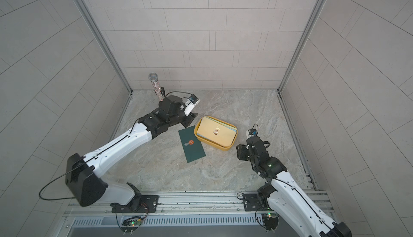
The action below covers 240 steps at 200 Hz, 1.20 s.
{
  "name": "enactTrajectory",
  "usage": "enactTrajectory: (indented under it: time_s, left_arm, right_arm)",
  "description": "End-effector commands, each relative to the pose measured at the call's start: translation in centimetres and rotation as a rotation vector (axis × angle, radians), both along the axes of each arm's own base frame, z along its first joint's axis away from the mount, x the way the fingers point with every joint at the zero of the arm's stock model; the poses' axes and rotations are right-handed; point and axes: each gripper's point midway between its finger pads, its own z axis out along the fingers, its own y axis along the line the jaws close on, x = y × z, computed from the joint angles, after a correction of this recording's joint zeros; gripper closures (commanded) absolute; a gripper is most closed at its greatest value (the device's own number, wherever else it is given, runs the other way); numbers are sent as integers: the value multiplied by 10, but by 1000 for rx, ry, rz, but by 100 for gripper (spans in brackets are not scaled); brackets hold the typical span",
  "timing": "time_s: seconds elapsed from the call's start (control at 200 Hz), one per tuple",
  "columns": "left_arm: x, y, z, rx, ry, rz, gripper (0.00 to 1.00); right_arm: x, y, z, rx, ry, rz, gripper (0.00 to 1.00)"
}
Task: Put the sealed envelopes into the storage box
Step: Place the envelope in the storage box, then adjust the envelope at the center of the board.
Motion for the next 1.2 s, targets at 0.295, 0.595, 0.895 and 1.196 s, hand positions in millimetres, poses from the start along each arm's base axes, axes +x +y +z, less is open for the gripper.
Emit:
enactTrajectory:
  time_s: [0.295,0.595,0.895,1.196]
  left_arm:
    - [-111,116,-133,-482,508,628,42]
    - [-144,149,-156,-543,498,754,41]
    - [-154,163,-177,-492,533,842,41]
    - [-157,177,-187,-443,519,910,41]
  right_arm:
    - [3,157,13,-25,48,386,46]
    - [28,247,-37,-214,218,526,47]
    - [56,277,-80,-288,294,509,47]
    - [33,272,-112,-253,396,486,47]
